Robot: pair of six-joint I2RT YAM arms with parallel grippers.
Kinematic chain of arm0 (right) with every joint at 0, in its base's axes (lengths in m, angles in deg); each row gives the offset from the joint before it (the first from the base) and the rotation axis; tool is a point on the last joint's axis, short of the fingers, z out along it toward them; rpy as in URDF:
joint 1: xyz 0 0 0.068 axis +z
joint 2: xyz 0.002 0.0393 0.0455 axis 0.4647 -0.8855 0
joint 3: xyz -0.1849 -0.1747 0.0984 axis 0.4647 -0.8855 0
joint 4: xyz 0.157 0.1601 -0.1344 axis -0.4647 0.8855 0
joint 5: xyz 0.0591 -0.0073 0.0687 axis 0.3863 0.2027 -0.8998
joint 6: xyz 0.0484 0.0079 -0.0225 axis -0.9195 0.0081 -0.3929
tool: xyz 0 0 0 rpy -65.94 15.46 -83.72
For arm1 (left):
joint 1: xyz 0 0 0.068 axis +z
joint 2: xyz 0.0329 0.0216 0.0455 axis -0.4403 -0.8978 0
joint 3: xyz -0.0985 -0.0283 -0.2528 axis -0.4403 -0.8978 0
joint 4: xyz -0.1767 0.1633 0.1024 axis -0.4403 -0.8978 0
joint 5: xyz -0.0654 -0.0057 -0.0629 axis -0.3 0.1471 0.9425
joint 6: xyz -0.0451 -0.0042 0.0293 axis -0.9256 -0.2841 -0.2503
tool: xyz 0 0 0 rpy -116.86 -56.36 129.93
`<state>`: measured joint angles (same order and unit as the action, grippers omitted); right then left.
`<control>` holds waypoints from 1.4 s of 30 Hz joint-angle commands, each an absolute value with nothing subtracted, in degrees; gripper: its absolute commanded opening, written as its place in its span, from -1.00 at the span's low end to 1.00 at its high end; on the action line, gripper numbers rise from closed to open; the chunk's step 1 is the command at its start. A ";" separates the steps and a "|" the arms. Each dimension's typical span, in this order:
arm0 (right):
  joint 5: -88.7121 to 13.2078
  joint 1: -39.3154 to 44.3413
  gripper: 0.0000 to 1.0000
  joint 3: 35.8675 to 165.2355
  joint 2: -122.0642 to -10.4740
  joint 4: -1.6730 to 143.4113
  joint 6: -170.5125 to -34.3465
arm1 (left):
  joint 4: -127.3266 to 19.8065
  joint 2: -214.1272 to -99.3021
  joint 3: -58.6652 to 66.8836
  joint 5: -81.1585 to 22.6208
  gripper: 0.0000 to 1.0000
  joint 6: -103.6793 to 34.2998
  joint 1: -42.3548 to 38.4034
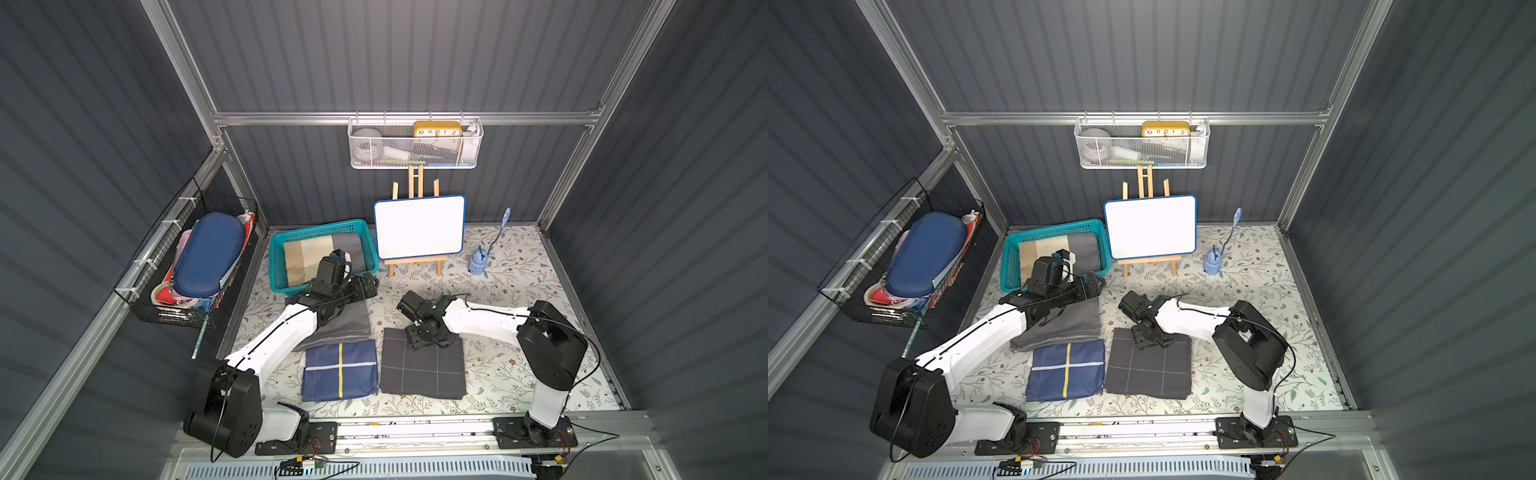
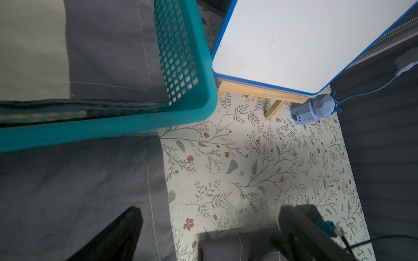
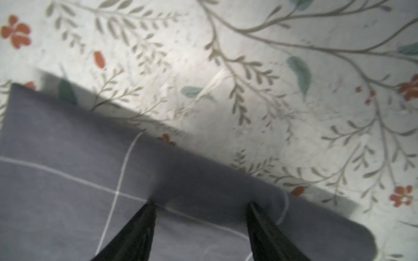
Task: Put the folded pillowcase in the basket
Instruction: Move the pillowcase to the center of the board.
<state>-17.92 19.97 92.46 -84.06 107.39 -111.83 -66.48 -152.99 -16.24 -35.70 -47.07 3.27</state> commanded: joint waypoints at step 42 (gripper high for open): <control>-16.43 18.72 0.38 91.47 -84.35 107.58 -113.54 | -65.76 -157.55 -18.27 -37.37 0.99 -46.96 -2.00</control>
